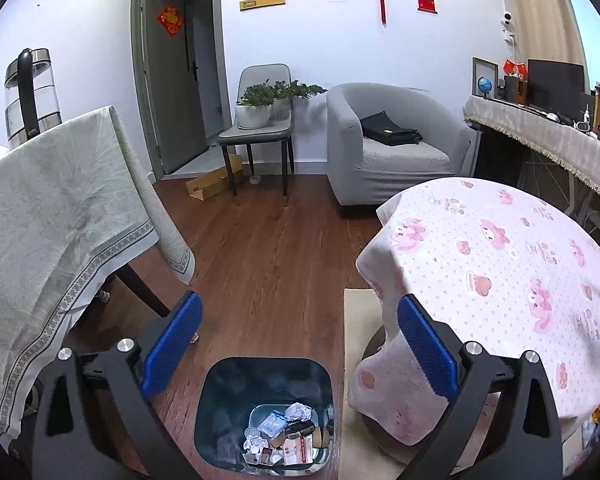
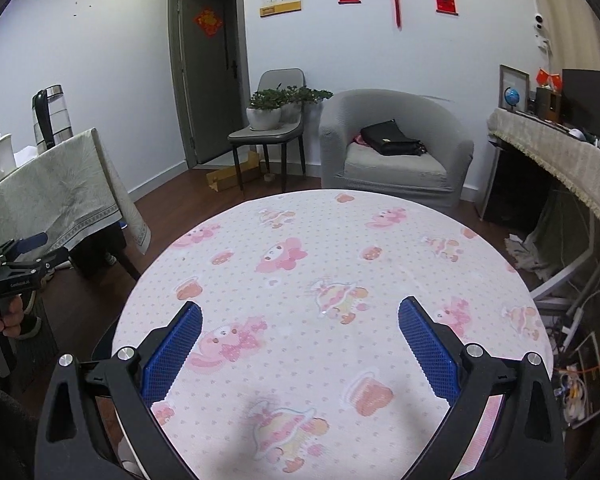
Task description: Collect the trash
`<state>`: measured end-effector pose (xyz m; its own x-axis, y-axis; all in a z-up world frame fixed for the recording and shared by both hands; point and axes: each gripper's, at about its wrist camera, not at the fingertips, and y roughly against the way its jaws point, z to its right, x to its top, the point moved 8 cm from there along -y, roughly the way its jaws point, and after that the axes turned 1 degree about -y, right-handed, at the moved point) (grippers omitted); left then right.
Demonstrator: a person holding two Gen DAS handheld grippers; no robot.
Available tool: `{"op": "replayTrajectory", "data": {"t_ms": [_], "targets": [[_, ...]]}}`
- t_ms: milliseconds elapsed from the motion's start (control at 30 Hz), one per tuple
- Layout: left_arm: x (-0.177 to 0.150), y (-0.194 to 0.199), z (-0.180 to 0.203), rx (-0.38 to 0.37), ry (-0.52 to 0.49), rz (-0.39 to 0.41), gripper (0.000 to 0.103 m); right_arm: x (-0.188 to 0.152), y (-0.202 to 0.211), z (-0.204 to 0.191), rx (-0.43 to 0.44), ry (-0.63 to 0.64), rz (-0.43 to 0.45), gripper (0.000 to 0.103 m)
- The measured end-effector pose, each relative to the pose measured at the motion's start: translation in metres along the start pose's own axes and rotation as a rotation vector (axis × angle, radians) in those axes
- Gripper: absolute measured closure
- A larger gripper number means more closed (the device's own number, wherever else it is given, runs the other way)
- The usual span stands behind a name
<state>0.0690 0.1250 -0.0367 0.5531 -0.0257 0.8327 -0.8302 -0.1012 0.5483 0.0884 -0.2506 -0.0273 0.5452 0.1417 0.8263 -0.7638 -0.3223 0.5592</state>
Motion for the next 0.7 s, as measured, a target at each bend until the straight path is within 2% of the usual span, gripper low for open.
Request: {"op": "replayTrajectory", "data": {"t_ms": [700], "targets": [[-0.0034, -0.0050, 0.0027, -0.011, 0.001, -0.015, 0.003, 0.0017, 0.0023, -0.0009, 0.007, 0.002, 0.000, 0.004]]}}
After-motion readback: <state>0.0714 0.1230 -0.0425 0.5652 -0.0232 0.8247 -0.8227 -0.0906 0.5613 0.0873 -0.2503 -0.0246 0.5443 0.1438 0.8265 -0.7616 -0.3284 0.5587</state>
